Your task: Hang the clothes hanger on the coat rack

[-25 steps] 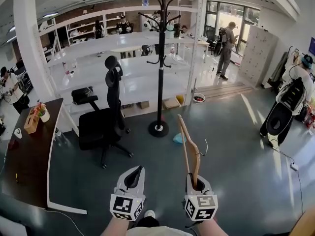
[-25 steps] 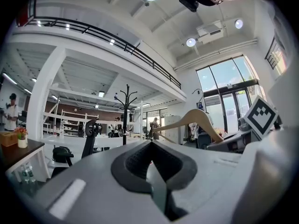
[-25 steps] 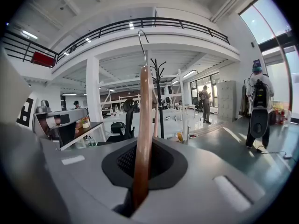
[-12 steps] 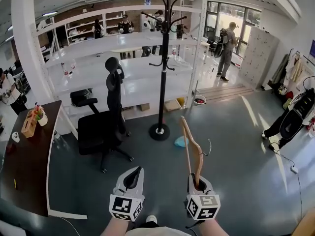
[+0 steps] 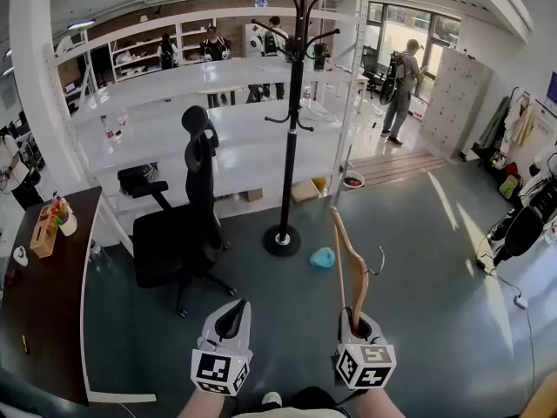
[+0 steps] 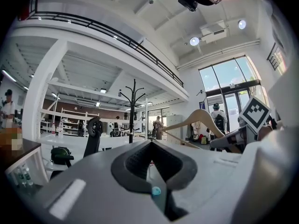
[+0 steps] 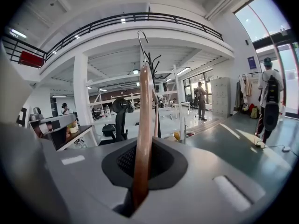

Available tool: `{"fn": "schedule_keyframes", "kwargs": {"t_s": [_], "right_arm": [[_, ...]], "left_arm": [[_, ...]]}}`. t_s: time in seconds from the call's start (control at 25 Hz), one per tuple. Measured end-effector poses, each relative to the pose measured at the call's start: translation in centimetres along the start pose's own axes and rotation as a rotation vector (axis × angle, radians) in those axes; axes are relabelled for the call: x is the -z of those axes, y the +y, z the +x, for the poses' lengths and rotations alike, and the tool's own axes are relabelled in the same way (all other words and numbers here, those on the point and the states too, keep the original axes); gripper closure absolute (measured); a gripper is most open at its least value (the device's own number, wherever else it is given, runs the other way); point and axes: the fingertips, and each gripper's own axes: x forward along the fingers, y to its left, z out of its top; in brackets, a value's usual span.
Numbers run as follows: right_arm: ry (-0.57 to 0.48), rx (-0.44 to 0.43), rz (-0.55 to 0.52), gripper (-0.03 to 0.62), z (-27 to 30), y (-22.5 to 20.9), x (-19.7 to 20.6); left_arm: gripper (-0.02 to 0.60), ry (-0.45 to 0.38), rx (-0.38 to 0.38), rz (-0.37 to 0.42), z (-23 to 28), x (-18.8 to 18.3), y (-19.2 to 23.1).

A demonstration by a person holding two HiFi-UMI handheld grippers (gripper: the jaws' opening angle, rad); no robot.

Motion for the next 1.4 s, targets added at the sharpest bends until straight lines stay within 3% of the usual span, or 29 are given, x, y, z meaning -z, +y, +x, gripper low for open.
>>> {"fn": "schedule_keyframes", "kwargs": {"t_s": [0.36, 0.68, 1.04, 1.4], "right_arm": [[0.030, -0.010, 0.015, 0.566, 7.2, -3.0, -1.4], [0.016, -0.039, -0.008, 0.566, 16.8, -8.6, -5.2], [0.017, -0.055, -0.019, 0.566, 25.7, -16.0, -9.6], [0.023, -0.060, -0.036, 0.566, 34.4, -18.0, -13.5]], "left_arm": [[0.581, 0.025, -0.031, 0.006, 6.8, 1.1, 3.0], [0.580, -0.016, -0.075, -0.006, 17.9, 0.6, 5.2], [0.580, -0.020, -0.101, 0.022, 28.6, 0.4, 5.0], [0.580, 0.013, -0.116, 0.034, 35.9, 1.3, 9.0]]}}
